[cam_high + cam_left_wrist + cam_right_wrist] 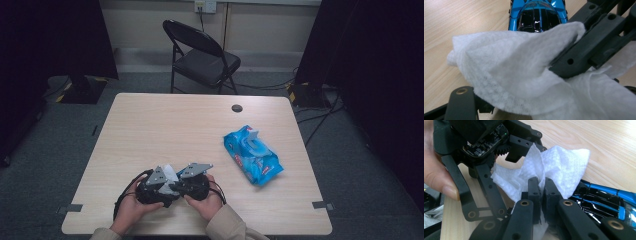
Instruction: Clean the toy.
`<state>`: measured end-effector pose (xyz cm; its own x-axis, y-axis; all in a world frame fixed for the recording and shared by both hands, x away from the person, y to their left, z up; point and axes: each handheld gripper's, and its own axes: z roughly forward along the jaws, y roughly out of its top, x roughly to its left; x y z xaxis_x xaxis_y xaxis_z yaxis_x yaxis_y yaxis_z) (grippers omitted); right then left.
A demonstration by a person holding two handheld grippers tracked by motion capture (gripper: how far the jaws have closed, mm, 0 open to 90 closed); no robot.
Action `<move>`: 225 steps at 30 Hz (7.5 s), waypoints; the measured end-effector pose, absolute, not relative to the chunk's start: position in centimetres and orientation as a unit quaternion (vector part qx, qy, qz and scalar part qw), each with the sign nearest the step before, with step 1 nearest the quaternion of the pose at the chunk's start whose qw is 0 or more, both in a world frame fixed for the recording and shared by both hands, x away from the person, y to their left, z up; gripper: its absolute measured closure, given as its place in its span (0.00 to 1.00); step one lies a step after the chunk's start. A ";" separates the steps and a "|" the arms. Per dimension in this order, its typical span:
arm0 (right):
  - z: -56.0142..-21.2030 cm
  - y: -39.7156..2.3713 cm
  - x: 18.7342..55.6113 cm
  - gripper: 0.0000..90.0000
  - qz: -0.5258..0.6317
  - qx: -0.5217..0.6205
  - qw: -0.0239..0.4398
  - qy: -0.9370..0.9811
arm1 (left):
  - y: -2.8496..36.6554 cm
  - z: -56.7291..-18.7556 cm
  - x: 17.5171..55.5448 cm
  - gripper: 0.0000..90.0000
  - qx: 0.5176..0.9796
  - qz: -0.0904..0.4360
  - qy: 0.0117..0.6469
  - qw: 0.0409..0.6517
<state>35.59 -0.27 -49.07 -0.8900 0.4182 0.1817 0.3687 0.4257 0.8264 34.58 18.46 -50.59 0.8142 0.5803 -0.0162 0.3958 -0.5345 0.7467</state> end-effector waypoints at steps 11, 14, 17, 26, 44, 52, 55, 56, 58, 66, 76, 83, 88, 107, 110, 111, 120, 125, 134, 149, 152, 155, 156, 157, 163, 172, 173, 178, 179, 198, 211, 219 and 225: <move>-49.0 -1.4 35.9 0.96 0.487 0.243 0.023 0.839 | 18.4 -50.6 34.6 0.27 0.867 0.117 0.282 0.393; -49.0 -1.6 36.0 0.96 0.488 0.244 0.025 0.838 | 18.4 -50.6 34.6 0.27 0.867 0.117 0.282 0.392; -48.9 -1.9 36.1 0.96 0.488 0.246 0.024 0.837 | 18.4 -50.6 34.6 0.27 0.867 0.117 0.282 0.393; -48.8 -3.2 36.5 0.96 0.489 0.257 0.028 0.833 | 18.4 -50.6 34.6 0.27 0.868 0.117 0.282 0.392; -49.0 -5.6 37.7 0.96 0.491 0.296 0.033 0.819 | 18.4 -50.6 34.6 0.27 0.867 0.117 0.282 0.393; -49.3 -6.5 38.2 0.95 0.487 0.314 0.040 0.814 | 18.4 -50.6 34.6 0.27 0.867 0.117 0.282 0.393; -49.3 -6.6 38.2 0.95 0.482 0.316 0.045 0.816 | 18.4 -50.6 34.6 0.27 0.867 0.117 0.282 0.393; -49.2 -6.6 38.2 0.95 0.480 0.314 0.048 0.817 | 18.4 -50.6 34.6 0.27 0.867 0.117 0.282 0.393; -49.2 -6.6 38.3 0.95 0.479 0.314 0.049 0.818 | 18.4 -50.6 34.6 0.27 0.867 0.117 0.282 0.393; -49.3 -6.9 38.6 0.95 0.479 0.319 0.059 0.816 | 18.4 -50.6 34.6 0.27 0.868 0.117 0.282 0.393; -49.6 -7.6 39.4 0.95 0.481 0.330 0.058 0.810 | 18.4 -50.6 34.6 0.27 0.868 0.117 0.282 0.393; -49.8 -8.2 40.1 0.95 0.479 0.341 0.064 0.806 | 18.4 -50.6 34.6 0.27 0.867 0.117 0.282 0.393; -50.0 -8.5 40.2 0.95 0.483 0.339 0.063 0.805 | 18.4 -50.6 34.6 0.27 0.868 0.118 0.282 0.392; -50.1 -10.3 40.6 0.95 0.462 0.365 0.087 0.804 | 18.4 -50.6 34.6 0.27 0.867 0.117 0.283 0.392; -50.0 -10.9 40.5 0.95 0.462 0.370 0.086 0.802 | 18.4 -50.6 34.6 0.27 0.867 0.117 0.283 0.392; -49.9 -11.0 40.4 0.95 0.463 0.369 0.087 0.801 | 18.4 -50.6 34.6 0.27 0.868 0.117 0.283 0.392; -48.7 -12.0 39.4 0.95 0.469 0.355 0.092 0.804 | 18.6 -50.6 34.7 0.19 0.870 0.116 0.287 0.384; -48.7 -13.1 38.6 0.93 0.464 0.350 0.093 0.808 | 19.2 -49.9 34.6 0.19 0.872 0.102 0.290 0.381; -49.2 -14.5 37.8 0.85 0.455 0.349 0.098 0.813 | 20.4 -48.6 34.2 0.19 0.862 0.089 0.304 0.396; -48.1 -14.5 37.2 0.33 0.450 0.326 0.111 0.824 | 21.2 -45.8 34.0 0.28 0.849 0.084 0.309 0.421; -47.7 -14.6 37.4 0.31 0.446 0.314 0.125 0.829 | 20.6 -45.1 34.4 0.38 0.851 0.089 0.299 0.423; -47.4 -14.5 37.5 0.24 0.453 0.314 0.113 0.827 | 19.5 -44.8 35.0 0.45 0.852 0.089 0.289 0.428; -47.5 -14.3 37.5 0.26 0.453 0.311 0.117 0.827 | 19.2 -44.9 35.3 0.46 0.851 0.083 0.289 0.431; -47.6 -13.9 37.5 0.27 0.447 0.316 0.122 0.828 | 18.8 -45.0 35.6 0.48 0.850 0.076 0.291 0.432; -48.6 -12.9 37.8 0.31 0.425 0.324 0.151 0.832 | 16.9 -45.5 37.1 0.54 0.865 0.083 0.280 0.409; -49.4 -13.1 38.4 0.44 0.438 0.354 0.141 0.814 | 15.7 -46.1 38.2 0.60 0.874 0.084 0.276 0.392; -49.5 -13.1 38.4 0.49 0.437 0.350 0.141 0.816 | 15.5 -46.2 38.3 0.60 0.874 0.083 0.277 0.390; -49.8 -12.4 38.4 0.52 0.431 0.337 0.138 0.826 | 15.1 -47.0 38.7 0.59 0.874 0.068 0.289 0.383; -49.8 -12.3 38.4 0.53 0.427 0.335 0.141 0.828 | 15.0 -47.0 38.6 0.58 0.875 0.068 0.289 0.381; -50.6 -11.2 38.2 0.73 0.399 0.313 0.146 0.849 | 14.3 -47.5 38.7 0.50 0.879 0.089 0.283 0.372; -50.6 -11.2 38.3 0.85 0.401 0.323 0.140 0.846 | 14.5 -47.9 39.1 0.50 0.877 0.084 0.266 0.392; -50.6 -11.2 38.3 0.91 0.401 0.333 0.138 0.842 | 14.5 -47.8 39.0 0.51 0.876 0.085 0.269 0.391; -50.7 -11.6 38.4 0.92 0.414 0.356 0.113 0.830 | 14.5 -48.0 39.0 0.51 0.873 0.084 0.271 0.397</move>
